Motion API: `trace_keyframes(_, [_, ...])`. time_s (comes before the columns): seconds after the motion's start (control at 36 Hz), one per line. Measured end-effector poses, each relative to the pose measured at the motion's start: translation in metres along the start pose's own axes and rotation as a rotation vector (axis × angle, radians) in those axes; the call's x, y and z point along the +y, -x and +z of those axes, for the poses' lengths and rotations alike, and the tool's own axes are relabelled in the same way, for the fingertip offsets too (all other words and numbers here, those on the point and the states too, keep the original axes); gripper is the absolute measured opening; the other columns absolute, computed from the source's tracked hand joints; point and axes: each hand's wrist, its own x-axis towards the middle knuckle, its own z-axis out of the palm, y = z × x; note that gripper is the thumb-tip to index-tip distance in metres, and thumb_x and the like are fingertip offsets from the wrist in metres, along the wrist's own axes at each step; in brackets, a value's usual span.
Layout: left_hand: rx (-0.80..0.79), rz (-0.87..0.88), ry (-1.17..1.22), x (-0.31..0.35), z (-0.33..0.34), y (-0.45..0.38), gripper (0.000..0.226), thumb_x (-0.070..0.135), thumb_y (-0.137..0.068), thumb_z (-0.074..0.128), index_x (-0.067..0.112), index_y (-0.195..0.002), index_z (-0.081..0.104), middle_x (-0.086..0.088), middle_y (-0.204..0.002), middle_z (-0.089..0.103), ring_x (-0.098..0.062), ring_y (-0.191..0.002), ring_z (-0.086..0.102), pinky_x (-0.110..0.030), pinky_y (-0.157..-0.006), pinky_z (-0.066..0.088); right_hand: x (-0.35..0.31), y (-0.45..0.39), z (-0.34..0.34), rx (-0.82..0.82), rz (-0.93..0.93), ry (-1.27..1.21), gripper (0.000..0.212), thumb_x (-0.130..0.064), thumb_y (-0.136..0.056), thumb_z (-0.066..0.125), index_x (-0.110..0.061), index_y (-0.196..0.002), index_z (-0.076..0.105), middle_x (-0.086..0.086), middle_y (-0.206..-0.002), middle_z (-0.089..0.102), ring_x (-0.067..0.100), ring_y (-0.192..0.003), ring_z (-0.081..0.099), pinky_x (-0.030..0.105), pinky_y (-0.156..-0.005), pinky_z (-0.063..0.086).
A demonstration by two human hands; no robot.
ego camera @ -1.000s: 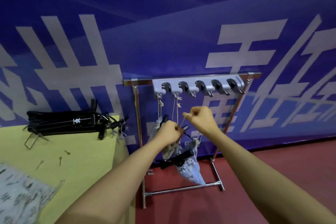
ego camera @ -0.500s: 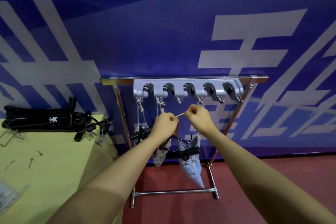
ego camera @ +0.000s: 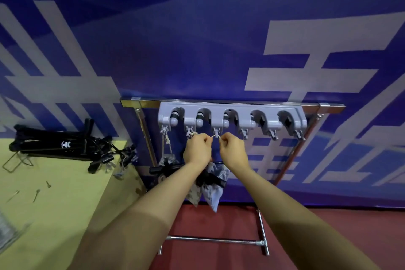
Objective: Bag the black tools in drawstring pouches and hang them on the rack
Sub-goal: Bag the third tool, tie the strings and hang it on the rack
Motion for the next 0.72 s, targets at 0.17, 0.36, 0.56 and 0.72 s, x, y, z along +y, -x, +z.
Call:
trace_keyframes(0.17, [-0.111, 0.037, -0.07, -0.008, 0.002, -0.005, 0.026, 0.02, -0.096, 0.044, 0.011, -0.077, 0.059, -0.008, -0.074, 0.06, -0.035, -0.08, 0.061, -0.039, -0.064, 0.046, -0.004, 0.006, 0.005, 0.025, 0.057, 0.117, 0.019, -0.017, -0.096, 0.042, -0.009, -0.1, 0.059, 0.007, -0.091, 0.062, 0.03, -0.079, 0.059, 0.03, -0.055, 0.035])
trace_keyframes(0.36, [-0.154, 0.004, -0.033, -0.03, -0.013, 0.001, 0.018, 0.018, -0.093, 0.044, 0.015, -0.084, 0.06, -0.009, -0.085, 0.067, -0.032, -0.075, 0.067, -0.05, -0.074, 0.057, -0.003, 0.027, 0.015, -0.062, 0.144, 0.011, 0.019, -0.018, -0.094, 0.044, -0.008, -0.088, 0.058, 0.011, -0.08, 0.06, 0.03, -0.07, 0.054, 0.034, -0.058, 0.04])
trace_keyframes(0.56, [-0.122, -0.01, 0.027, -0.06, -0.05, 0.011, 0.021, 0.018, -0.093, 0.046, 0.019, -0.077, 0.06, -0.009, -0.085, 0.069, -0.029, -0.08, 0.067, -0.048, -0.077, 0.057, -0.03, 0.043, 0.03, -0.122, 0.069, -0.052, 0.015, -0.011, -0.092, 0.046, -0.009, -0.083, 0.058, 0.01, -0.074, 0.058, 0.027, -0.066, 0.05, 0.041, -0.061, 0.044])
trace_keyframes(0.72, [-0.068, -0.052, 0.051, -0.104, -0.093, 0.009, 0.028, 0.018, -0.088, 0.046, 0.024, -0.063, 0.057, -0.009, -0.08, 0.07, -0.032, -0.076, 0.067, -0.049, -0.073, 0.058, -0.067, 0.052, 0.065, -0.195, -0.002, -0.033, 0.018, -0.012, -0.091, 0.047, -0.004, -0.084, 0.062, 0.018, -0.083, 0.066, 0.034, -0.078, 0.061, 0.051, -0.074, 0.052])
